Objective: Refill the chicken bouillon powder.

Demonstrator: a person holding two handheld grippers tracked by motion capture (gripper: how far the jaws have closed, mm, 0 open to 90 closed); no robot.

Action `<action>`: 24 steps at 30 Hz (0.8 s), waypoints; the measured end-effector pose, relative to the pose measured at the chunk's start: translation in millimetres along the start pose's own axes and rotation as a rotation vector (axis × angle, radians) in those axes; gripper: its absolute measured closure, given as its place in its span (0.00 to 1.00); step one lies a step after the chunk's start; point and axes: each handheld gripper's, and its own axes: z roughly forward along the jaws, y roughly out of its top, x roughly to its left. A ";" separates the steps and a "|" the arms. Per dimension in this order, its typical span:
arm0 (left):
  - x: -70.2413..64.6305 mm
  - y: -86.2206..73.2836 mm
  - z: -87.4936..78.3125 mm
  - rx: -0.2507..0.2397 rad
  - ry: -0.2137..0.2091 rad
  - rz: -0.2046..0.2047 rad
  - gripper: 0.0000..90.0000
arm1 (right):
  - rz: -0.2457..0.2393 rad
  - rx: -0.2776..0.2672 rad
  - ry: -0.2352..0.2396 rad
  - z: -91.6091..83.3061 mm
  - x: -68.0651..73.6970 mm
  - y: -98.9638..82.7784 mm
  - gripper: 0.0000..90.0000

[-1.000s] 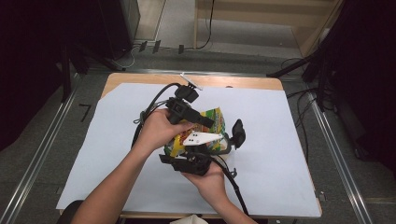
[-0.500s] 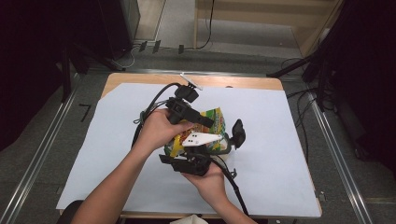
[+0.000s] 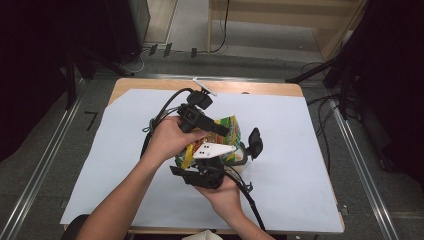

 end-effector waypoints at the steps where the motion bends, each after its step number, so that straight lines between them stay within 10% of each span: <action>1: -0.1 -0.1 0.1 0.000 0.002 0.001 0.80 | 0.004 -0.002 0.004 0.4 0.2 -0.1 0.79; 24: -0.5 0.2 1.1 -0.002 0.009 0.006 0.80 | 0.029 -0.005 0.012 -0.4 -1.9 -0.6 0.78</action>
